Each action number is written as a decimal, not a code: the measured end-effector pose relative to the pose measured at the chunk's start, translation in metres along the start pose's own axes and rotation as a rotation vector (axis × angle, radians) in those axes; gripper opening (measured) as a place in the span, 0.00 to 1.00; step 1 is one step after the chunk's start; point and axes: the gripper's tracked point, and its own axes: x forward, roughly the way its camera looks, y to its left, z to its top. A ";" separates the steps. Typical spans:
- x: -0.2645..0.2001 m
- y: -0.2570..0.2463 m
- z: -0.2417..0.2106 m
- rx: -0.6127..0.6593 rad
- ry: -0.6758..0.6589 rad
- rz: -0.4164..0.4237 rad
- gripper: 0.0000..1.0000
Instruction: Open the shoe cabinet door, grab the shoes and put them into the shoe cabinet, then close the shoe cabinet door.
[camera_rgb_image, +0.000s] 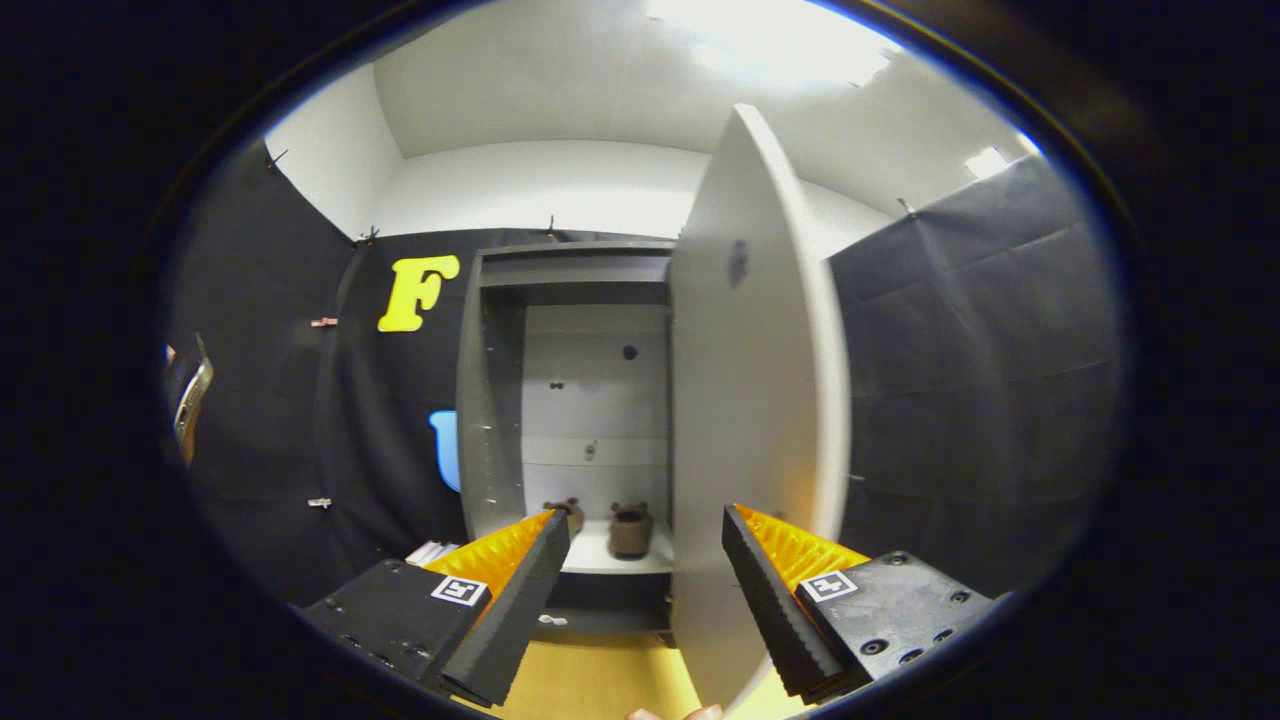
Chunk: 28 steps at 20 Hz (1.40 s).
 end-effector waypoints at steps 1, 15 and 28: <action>-0.011 -0.019 0.001 -0.002 -0.005 -0.037 0.98; 0.032 -0.177 -0.057 0.033 0.199 -0.276 0.98; 0.031 -0.099 -0.066 0.039 0.254 -0.170 0.98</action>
